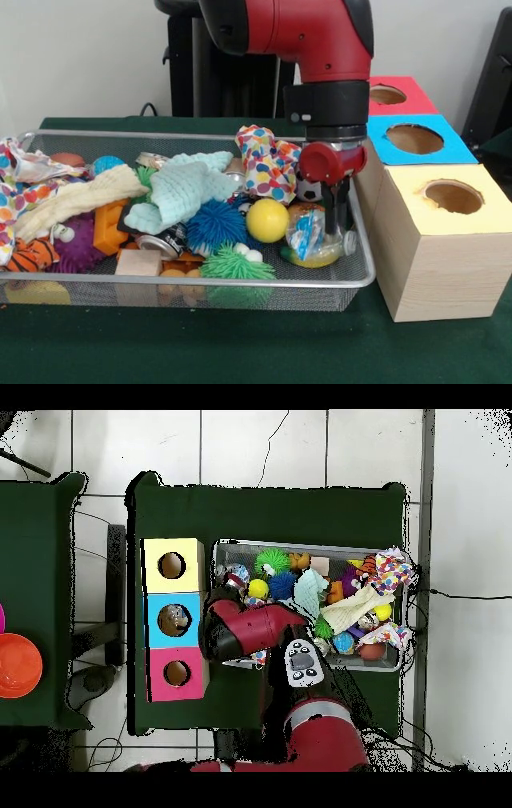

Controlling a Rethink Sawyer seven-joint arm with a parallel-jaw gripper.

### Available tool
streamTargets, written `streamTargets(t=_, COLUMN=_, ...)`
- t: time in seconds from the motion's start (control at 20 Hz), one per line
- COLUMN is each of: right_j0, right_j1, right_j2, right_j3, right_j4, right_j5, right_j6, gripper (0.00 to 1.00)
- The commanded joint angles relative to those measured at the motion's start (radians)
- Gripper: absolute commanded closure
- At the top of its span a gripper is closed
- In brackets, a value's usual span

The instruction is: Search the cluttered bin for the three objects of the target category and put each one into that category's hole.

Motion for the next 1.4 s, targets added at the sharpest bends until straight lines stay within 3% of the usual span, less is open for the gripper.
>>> streamTargets(t=0.05, right_j0=0.011, right_j1=-0.07, right_j2=0.046, right_j3=0.159, right_j4=0.055, right_j5=0.129, right_j6=0.23, gripper=1.0)
streamTargets(t=0.4, right_j0=0.032, right_j1=-0.163, right_j2=0.036, right_j3=0.238, right_j4=0.102, right_j5=0.168, right_j6=0.238, gripper=1.0)
streamTargets(t=1.2, right_j0=0.101, right_j1=-0.244, right_j2=0.002, right_j3=0.301, right_j4=0.201, right_j5=0.207, right_j6=0.248, gripper=1.0)
streamTargets(t=1.4, right_j0=0.081, right_j1=-0.273, right_j2=0.023, right_j3=0.325, right_j4=0.214, right_j5=0.225, right_j6=0.233, gripper=1.0)
